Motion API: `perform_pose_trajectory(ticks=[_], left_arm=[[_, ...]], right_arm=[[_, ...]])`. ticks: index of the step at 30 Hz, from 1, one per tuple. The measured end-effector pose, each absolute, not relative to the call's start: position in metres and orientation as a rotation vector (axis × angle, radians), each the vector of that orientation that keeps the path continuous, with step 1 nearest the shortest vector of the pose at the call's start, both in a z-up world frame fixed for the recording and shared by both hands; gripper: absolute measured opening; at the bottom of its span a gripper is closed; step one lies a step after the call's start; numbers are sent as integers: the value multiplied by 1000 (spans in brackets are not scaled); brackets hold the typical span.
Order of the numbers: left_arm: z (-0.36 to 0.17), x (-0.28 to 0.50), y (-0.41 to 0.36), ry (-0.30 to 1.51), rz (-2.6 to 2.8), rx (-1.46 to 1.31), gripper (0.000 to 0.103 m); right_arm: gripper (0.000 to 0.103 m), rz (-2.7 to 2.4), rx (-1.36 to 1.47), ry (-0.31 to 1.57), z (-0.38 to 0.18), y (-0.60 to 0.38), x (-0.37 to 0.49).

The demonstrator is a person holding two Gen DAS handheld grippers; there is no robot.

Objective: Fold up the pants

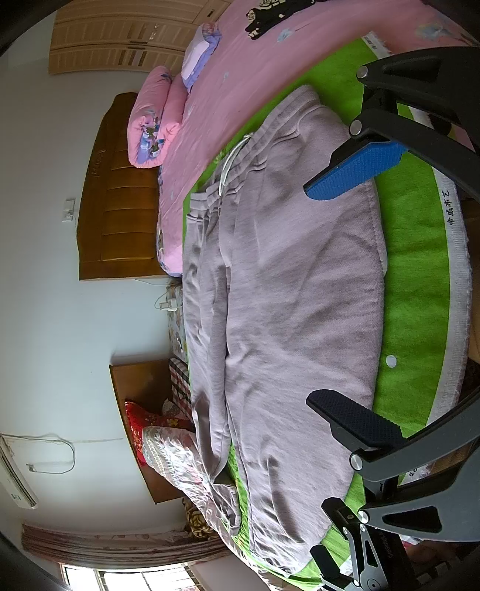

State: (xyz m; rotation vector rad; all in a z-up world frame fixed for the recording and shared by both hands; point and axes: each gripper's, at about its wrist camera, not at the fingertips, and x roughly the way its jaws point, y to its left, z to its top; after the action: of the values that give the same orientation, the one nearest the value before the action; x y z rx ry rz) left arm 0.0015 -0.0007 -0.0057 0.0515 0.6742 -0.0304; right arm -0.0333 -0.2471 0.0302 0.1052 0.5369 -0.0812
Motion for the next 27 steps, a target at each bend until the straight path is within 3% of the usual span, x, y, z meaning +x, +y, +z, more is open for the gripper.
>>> perform_pose_trajectory(ticks=[27], left_arm=[[-19, 11, 2, 769, -9, 68, 102]], right_arm=[[99, -99, 88, 566, 16, -250, -33]])
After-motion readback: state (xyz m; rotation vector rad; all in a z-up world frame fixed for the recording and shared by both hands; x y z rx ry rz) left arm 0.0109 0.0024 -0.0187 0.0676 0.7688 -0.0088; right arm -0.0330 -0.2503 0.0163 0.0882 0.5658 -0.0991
